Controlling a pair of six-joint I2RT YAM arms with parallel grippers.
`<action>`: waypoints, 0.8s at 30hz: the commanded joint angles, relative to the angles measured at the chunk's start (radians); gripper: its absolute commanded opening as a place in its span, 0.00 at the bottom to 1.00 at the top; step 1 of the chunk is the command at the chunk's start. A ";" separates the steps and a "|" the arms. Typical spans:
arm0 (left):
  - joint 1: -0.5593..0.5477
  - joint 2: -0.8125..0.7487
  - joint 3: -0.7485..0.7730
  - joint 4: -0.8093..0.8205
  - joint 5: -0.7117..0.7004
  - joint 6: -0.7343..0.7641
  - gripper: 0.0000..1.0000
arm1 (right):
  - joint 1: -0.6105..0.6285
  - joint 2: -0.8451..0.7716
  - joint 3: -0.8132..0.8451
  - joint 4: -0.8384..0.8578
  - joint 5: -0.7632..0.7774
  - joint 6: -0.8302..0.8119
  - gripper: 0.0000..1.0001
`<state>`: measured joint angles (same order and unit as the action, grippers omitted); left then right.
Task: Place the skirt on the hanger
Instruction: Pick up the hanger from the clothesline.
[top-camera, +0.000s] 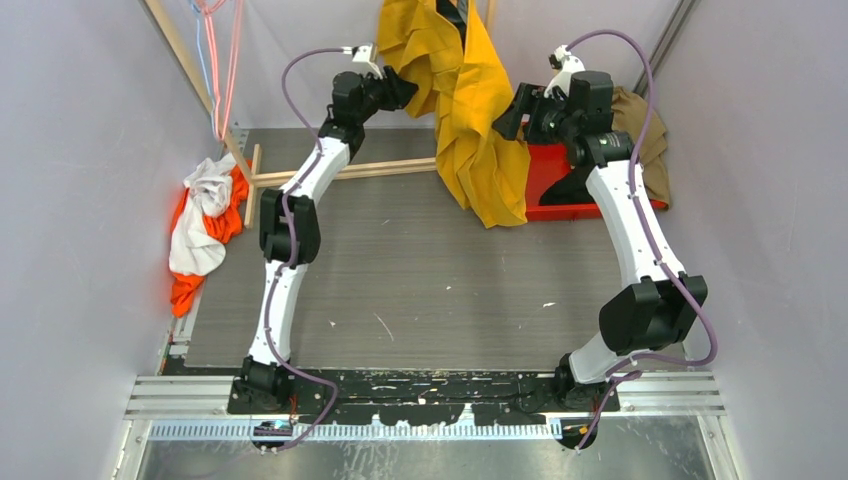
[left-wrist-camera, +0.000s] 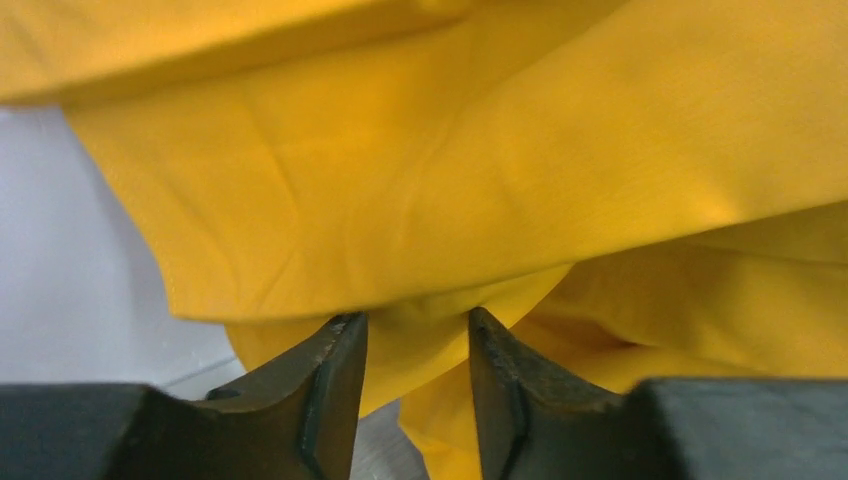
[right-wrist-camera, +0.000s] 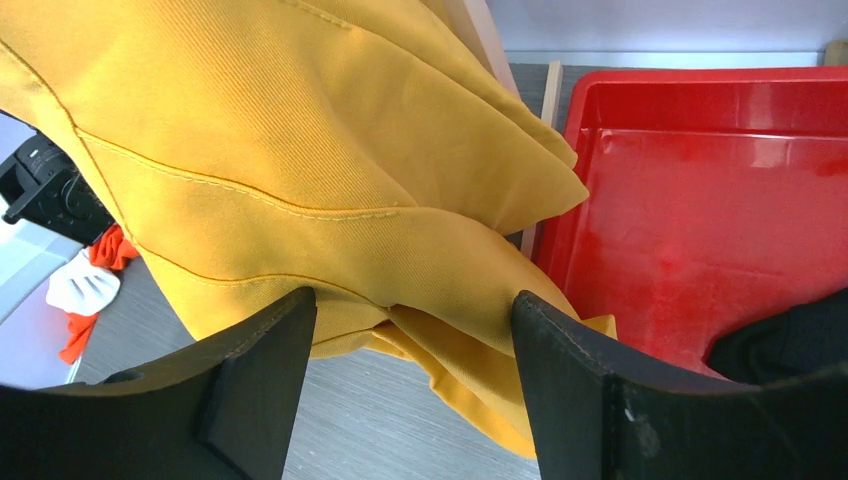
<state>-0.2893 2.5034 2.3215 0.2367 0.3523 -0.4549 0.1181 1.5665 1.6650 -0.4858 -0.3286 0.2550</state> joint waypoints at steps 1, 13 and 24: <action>0.003 0.034 0.106 0.095 0.031 0.001 0.36 | 0.003 -0.003 0.028 0.088 -0.035 -0.015 0.76; 0.012 0.019 0.026 0.107 0.012 0.010 0.16 | 0.003 0.022 0.099 0.193 -0.052 -0.050 0.77; 0.028 -0.126 -0.213 0.149 0.018 -0.035 0.18 | 0.003 0.126 0.242 0.437 -0.115 0.004 0.75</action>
<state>-0.2710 2.5381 2.1994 0.3073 0.3664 -0.4683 0.1181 1.6230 1.7477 -0.1829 -0.3927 0.2432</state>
